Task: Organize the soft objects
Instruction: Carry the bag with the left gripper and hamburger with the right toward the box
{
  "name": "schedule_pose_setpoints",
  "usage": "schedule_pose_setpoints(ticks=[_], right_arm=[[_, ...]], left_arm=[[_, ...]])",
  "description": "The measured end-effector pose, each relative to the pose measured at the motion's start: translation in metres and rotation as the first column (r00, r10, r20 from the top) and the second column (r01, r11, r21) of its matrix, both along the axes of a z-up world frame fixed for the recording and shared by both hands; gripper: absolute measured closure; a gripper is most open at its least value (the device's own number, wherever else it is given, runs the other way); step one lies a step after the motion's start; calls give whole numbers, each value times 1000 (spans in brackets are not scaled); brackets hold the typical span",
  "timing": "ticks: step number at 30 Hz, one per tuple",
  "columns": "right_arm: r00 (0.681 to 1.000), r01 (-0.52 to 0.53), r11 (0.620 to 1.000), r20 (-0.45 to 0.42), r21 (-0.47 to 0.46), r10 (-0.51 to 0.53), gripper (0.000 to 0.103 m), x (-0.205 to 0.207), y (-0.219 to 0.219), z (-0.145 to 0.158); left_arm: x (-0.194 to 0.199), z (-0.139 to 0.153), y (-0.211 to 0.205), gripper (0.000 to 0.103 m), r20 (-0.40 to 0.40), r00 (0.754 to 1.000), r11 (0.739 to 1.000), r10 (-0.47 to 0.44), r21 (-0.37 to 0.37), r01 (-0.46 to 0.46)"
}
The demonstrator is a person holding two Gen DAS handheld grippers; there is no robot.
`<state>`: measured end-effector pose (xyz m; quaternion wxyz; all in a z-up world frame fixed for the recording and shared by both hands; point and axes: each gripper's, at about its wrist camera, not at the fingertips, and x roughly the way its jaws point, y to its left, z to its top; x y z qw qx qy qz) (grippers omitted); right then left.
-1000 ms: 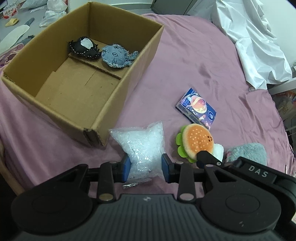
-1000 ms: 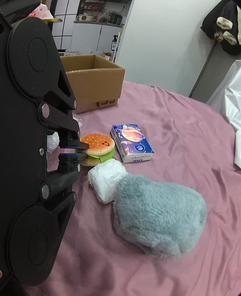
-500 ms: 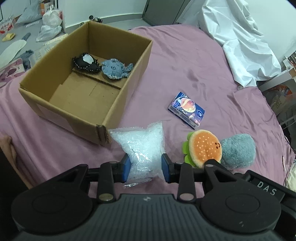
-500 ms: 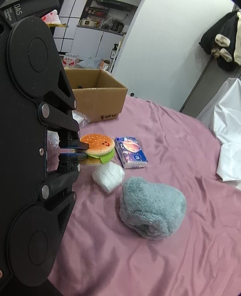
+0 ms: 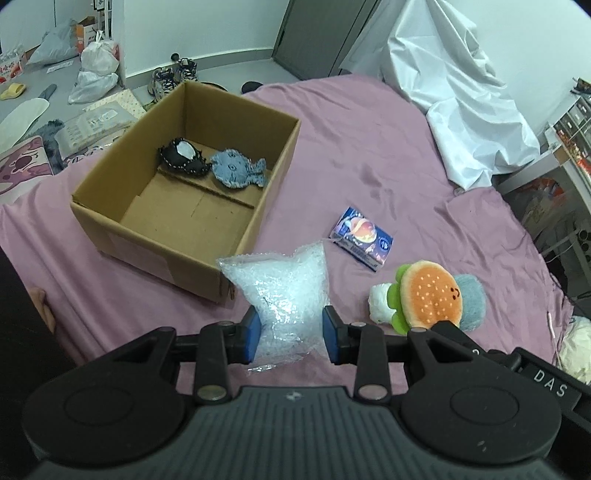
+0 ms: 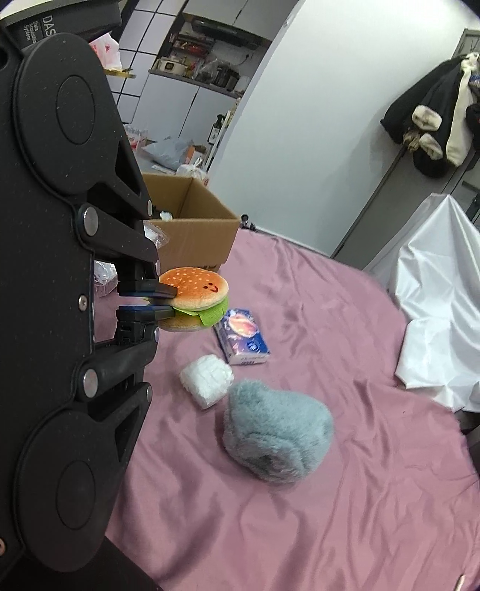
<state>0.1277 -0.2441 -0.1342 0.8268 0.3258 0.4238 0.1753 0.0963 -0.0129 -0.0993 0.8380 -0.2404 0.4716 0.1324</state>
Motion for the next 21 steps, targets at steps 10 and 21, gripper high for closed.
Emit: schedule_pose_setpoints(ticks=[10, 21], right_arm=[[1000, -5, 1000, 29, -18, 5, 99, -2, 8, 18], [998, -30, 999, 48, -29, 32, 99, 5, 36, 35]], left_arm=[[-1, 21, 20, 69, 55, 998, 999, 30, -13, -29], [2, 31, 55, 69, 79, 993, 996, 84, -38, -81]])
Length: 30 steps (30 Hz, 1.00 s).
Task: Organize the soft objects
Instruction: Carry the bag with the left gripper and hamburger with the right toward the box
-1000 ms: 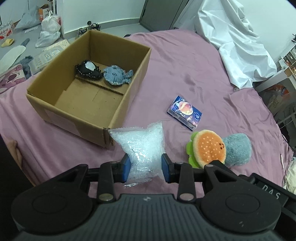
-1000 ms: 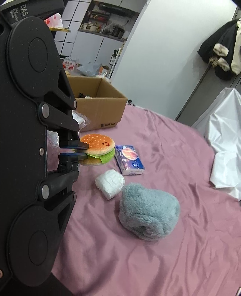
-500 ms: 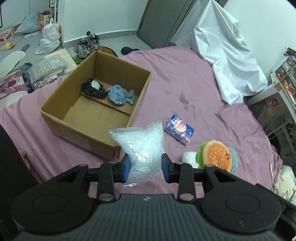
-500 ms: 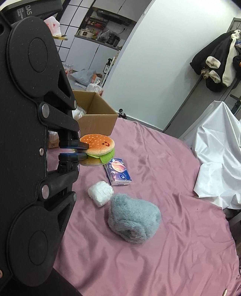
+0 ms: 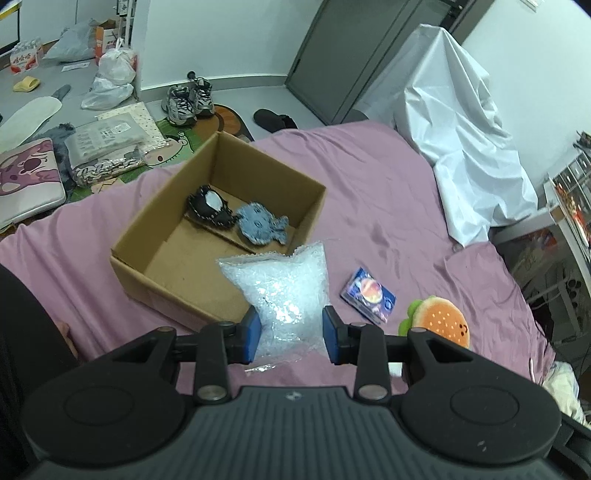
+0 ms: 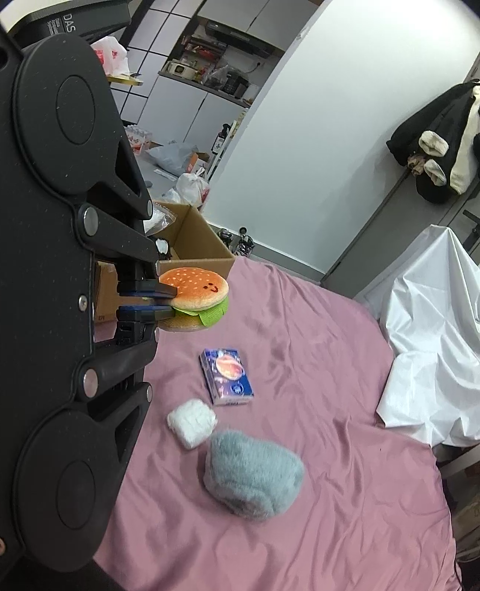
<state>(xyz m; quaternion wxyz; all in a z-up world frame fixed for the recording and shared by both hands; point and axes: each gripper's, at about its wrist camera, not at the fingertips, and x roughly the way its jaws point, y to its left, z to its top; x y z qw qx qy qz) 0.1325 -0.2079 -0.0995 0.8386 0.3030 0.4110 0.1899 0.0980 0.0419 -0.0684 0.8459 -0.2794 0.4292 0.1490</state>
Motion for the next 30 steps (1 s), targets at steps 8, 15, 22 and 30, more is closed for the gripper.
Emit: schedule_pose_setpoints(ticks=[8, 15, 22, 30], right_arm=[[999, -32, 999, 6, -4, 32, 99, 9, 26, 7], [998, -61, 998, -1, -16, 61, 99, 19, 50, 9], [997, -82, 996, -15, -37, 82, 99, 29, 71, 10], [994, -106, 993, -24, -54, 104, 99, 38, 93, 12]], left_arm=[[4, 0, 38, 69, -8, 998, 998, 59, -11, -60], [10, -8, 70, 69, -36, 993, 994, 112, -15, -113], [19, -21, 94, 69, -62, 989, 990, 131, -39, -134], [37, -40, 110, 68, -111, 986, 990, 123, -55, -129]])
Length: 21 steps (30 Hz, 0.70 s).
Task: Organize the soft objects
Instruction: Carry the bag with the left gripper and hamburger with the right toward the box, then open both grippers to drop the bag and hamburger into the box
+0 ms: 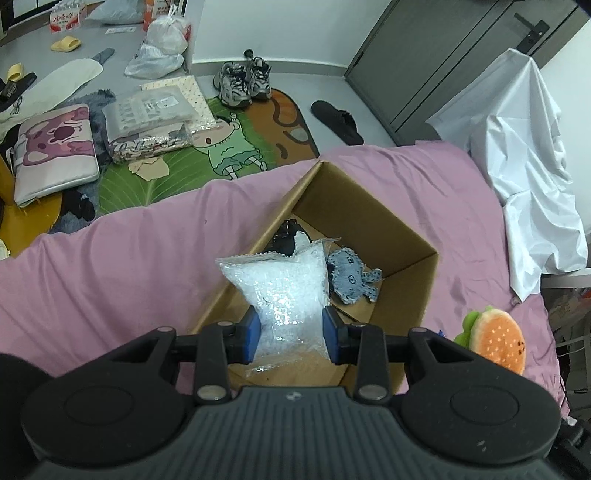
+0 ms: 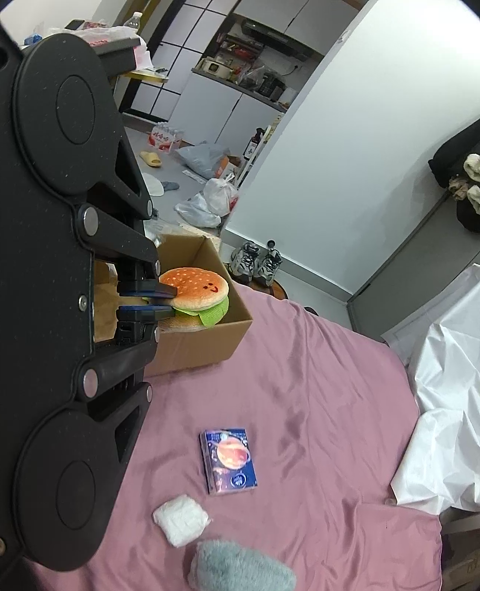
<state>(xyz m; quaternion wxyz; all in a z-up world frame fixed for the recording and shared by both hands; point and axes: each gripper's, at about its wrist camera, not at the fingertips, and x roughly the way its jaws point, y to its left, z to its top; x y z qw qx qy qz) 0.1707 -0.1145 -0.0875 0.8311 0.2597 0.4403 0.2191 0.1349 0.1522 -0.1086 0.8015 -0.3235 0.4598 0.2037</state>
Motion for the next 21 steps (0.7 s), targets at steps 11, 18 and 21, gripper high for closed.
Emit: schedule_pose_setpoints(ticks=[11, 18, 21], right_arm=[[1000, -16, 1000, -17, -9, 16, 99, 17, 21, -1], [1000, -15, 1000, -26, -16, 15, 99, 23, 30, -5], [999, -19, 1000, -30, -15, 19, 99, 25, 35, -8]], left_arm=[[17, -15, 13, 65, -5, 1000, 999, -15, -38, 15], [21, -8, 19, 55, 7, 1000, 999, -22, -40, 23], [21, 0, 23, 52, 22, 1000, 999, -21, -27, 21]])
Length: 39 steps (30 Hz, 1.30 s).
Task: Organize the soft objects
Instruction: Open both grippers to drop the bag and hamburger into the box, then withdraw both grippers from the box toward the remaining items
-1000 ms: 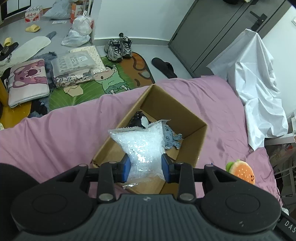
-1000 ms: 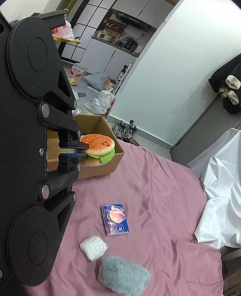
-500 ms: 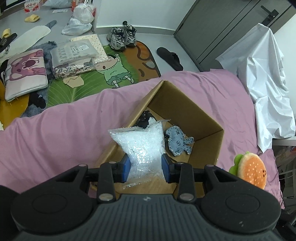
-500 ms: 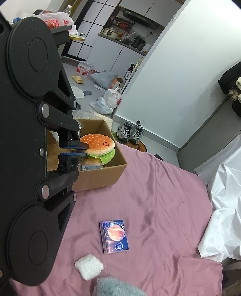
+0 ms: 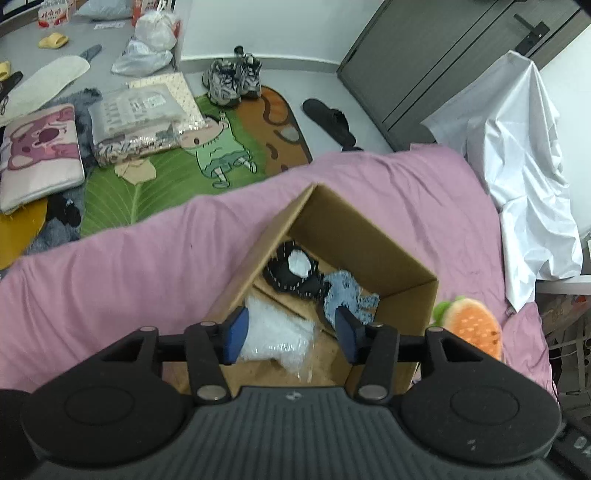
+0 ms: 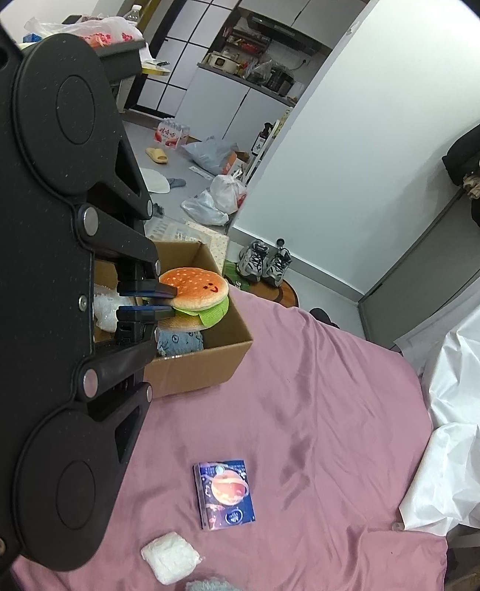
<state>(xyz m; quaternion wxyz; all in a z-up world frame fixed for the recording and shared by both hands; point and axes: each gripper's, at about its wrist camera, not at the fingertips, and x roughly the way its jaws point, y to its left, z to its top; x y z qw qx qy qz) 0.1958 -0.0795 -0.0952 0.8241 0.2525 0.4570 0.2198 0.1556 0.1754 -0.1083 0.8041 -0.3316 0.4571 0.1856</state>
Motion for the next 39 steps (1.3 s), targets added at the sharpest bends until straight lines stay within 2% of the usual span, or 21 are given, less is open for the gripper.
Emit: schedule_pose_setpoints(ticks=[10, 11, 12, 14, 17, 18, 24, 28, 32, 39], right_arm=[[999, -41, 998, -30, 41, 43, 96, 7, 26, -1], [997, -54, 997, -44, 53, 56, 89, 9, 28, -2], [996, -56, 997, -72, 52, 60, 86, 12, 30, -5], [994, -44, 998, -99, 52, 49, 64, 13, 29, -9], [996, -24, 998, -88, 51, 28, 50, 6, 22, -9], [996, -16, 999, -86, 47, 20, 48, 5, 18, -9], [999, 44, 998, 5, -44, -44, 22, -10, -5, 5], [997, 57, 995, 50, -78, -54, 6, -16, -20, 12], [994, 86, 991, 74, -101, -79, 0, -20, -34, 17], [992, 79, 983, 108, -164, -62, 0, -27, -53, 20]], left_arm=[[-11, 25, 18, 37, 33, 999, 998, 40, 41, -42], [-13, 27, 20, 34, 39, 998, 998, 46, 50, -48], [-13, 28, 21, 33, 43, 998, 997, 49, 58, -52], [-14, 30, 21, 30, 44, 998, 996, 55, 68, -58], [-16, 31, 18, 20, 49, 998, 995, 48, 86, -52], [-17, 31, 16, 19, 54, 998, 995, 42, 90, -47], [-18, 29, 4, 10, 52, 999, 996, 2, 86, -6], [-20, 34, -10, 4, 56, 998, 992, -29, 121, 22], [-21, 40, -22, 1, 53, 997, 989, -46, 146, 38], [-21, 46, -46, 1, 34, 995, 978, -93, 192, 85]])
